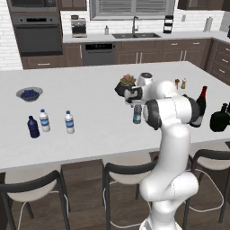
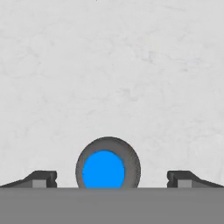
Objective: Move the plastic bottles in the middle to the plastics group, and the glass bottles in the middle to the glass group.
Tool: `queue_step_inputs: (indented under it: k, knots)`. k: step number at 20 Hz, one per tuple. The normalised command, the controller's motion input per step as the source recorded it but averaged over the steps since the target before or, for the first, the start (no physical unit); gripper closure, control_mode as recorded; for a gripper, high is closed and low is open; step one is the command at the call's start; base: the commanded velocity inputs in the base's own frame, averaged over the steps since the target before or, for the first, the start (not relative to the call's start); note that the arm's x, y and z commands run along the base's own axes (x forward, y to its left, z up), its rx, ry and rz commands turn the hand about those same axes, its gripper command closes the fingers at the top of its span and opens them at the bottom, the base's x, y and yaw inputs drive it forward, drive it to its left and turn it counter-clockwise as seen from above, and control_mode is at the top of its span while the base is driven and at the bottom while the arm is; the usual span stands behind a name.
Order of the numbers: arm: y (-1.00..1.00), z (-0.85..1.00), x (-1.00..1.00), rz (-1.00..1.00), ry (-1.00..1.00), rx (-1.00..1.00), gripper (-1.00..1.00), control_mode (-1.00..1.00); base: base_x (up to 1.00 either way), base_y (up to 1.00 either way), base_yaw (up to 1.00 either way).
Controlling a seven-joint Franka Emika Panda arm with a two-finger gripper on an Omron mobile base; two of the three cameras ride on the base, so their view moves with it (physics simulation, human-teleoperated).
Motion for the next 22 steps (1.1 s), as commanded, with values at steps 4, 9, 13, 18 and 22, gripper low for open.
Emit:
queue_step_inputs:
  k: [4, 9, 13, 18, 22]
  knots:
    - [0.0, -0.19, 0.54, 0.0, 0.17, 0.0, -1.0, -1.0, 0.0, 0.0, 0.0]
    - [-0.01, -0.13, 0.29, 0.0, 0.06, 0.0, -1.0, -1.0, 0.0, 0.0, 0.0]
    - [0.0, -0.27, -0.09, 0.03, 0.05, 0.0, -1.0, -1.0, 0.0, 0.0, 0.0]
    - [0.0, -0.38, -0.33, 0.06, 0.0, 0.0, -1.0, -1.0, 0.0, 0.0, 0.0]
    - [0.0, -0.43, -0.39, 0.09, 0.0, 0.0, -1.0, -1.0, 0.0, 0.0, 0.0]
